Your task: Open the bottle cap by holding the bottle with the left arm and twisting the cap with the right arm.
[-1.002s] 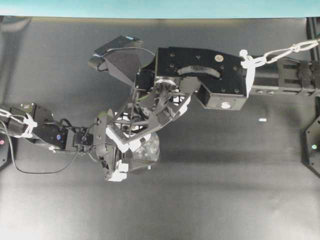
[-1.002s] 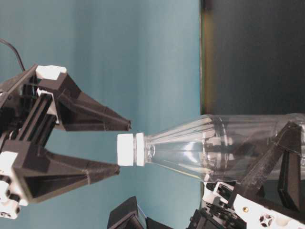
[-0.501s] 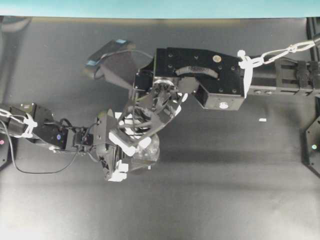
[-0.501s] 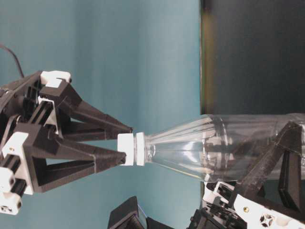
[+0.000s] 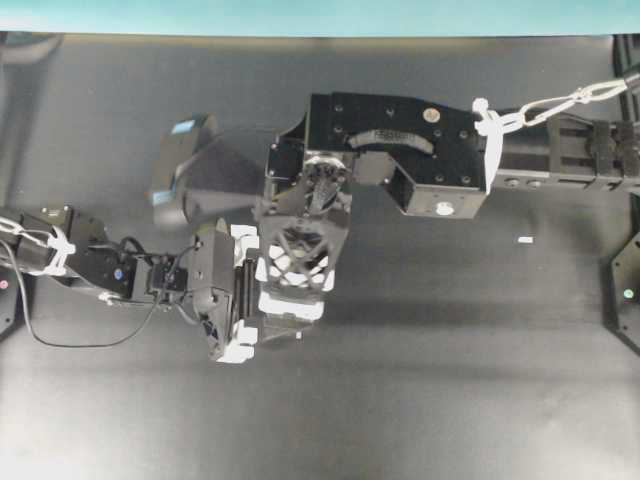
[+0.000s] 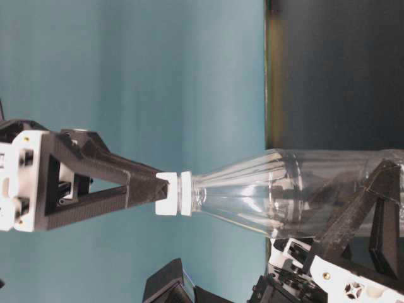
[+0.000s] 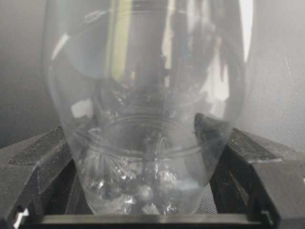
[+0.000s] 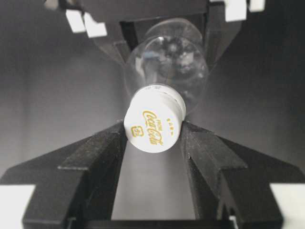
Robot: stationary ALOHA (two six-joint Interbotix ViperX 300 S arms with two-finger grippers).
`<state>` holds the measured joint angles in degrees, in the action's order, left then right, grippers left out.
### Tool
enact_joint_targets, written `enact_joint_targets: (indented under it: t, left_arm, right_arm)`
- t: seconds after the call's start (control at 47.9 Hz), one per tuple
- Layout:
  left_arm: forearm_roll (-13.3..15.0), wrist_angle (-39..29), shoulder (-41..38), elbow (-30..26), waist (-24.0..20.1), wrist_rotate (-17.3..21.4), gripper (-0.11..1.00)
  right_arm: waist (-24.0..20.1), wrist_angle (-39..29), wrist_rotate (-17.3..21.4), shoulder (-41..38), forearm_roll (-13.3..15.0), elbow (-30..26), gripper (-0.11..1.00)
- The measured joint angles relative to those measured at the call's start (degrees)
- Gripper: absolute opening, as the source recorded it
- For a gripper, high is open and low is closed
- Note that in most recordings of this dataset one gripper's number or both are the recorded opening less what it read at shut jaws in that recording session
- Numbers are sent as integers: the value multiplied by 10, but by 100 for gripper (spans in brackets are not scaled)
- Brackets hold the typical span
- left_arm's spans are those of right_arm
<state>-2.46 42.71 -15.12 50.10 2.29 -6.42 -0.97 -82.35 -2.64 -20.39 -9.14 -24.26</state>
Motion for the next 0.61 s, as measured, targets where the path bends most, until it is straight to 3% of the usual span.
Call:
enact_joint_targets:
  t: [0.188, 0.313, 0.397, 0.606]
  left_arm:
    - [0, 0, -1, 0, -1, 0, 82]
    - [0, 0, -1, 0, -1, 0, 82]
    - [0, 0, -1, 0, -1, 0, 82]
    - [1, 0, -1, 0, -1, 0, 82]
  right_arm:
    - [0, 0, -138, 0, 4, 1, 37]
    - [0, 0, -206, 0, 5, 0, 37]
    - [0, 0, -224, 0, 5, 1, 37]
    - [-1, 1, -226, 1, 5, 3, 36]
